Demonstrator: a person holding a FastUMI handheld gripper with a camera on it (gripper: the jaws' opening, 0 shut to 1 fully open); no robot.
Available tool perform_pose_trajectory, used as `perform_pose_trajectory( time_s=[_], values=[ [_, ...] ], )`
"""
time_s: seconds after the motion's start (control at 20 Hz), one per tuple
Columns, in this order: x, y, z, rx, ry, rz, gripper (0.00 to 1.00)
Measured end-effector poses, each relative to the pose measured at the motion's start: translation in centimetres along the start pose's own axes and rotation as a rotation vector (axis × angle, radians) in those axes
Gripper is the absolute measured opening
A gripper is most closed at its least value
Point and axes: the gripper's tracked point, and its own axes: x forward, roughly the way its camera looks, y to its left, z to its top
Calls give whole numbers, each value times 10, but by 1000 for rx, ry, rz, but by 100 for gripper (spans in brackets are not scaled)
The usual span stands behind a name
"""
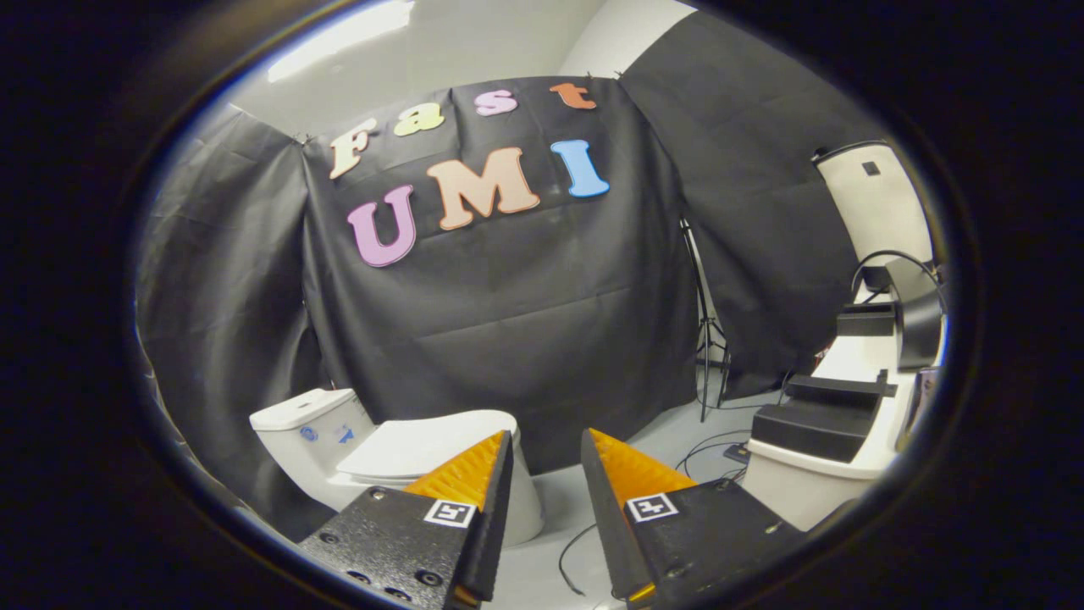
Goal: Open the toilet lid.
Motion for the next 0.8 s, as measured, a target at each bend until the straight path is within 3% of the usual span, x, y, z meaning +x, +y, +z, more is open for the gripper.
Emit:
perform_pose_trajectory(
  time_s=[0.8],
  values=[
    [2,-1,0,6,1,1,51]
  ],
)
